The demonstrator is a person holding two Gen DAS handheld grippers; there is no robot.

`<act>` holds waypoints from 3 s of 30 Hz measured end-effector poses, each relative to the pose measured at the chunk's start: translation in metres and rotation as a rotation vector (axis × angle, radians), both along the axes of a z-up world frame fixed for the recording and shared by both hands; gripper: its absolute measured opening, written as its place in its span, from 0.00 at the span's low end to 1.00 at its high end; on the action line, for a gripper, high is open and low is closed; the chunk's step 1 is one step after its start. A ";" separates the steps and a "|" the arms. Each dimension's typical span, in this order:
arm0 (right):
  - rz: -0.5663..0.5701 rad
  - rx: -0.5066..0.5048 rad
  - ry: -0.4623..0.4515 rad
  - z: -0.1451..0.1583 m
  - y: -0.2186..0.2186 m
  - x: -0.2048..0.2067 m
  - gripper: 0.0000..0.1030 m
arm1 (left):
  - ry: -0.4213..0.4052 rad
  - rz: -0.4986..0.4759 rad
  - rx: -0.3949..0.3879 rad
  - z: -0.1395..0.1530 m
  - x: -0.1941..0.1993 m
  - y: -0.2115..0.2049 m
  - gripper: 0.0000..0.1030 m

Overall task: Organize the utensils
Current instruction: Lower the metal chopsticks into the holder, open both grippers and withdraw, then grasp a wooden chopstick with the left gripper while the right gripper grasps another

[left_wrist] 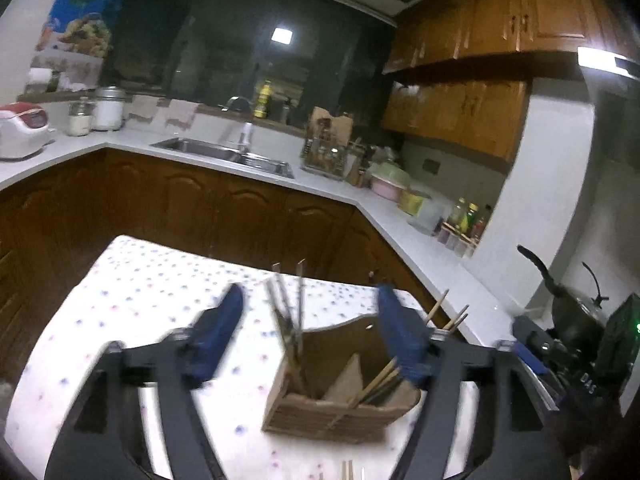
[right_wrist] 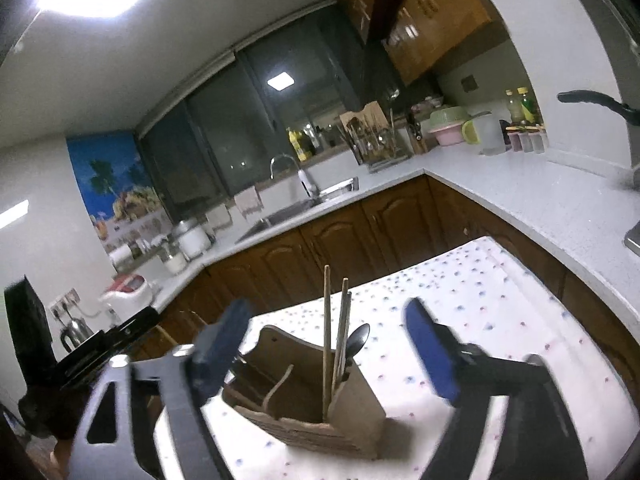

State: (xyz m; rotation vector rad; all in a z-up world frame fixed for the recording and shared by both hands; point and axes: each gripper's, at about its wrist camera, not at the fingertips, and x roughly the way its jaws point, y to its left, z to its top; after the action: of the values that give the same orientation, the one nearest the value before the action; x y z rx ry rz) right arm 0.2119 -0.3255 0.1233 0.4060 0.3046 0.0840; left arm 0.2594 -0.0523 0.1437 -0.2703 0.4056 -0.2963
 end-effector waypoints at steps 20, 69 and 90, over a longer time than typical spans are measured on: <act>0.002 0.031 0.202 -0.088 0.001 -0.088 0.96 | 0.271 0.032 -0.009 -0.114 -0.082 0.039 0.85; 0.131 -0.086 0.491 -0.165 0.046 -0.057 0.35 | 0.500 -0.204 0.363 -0.192 -0.080 0.002 0.15; 0.138 -0.206 0.571 -0.182 0.067 -0.013 0.12 | 0.521 -0.129 0.421 -0.197 -0.059 -0.031 0.17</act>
State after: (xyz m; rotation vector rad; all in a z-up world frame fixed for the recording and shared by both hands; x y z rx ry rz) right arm 0.1985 -0.2581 -0.0584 0.1956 0.8971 0.0699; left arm 0.2009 -0.0834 -0.0534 0.0995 0.9876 -0.2578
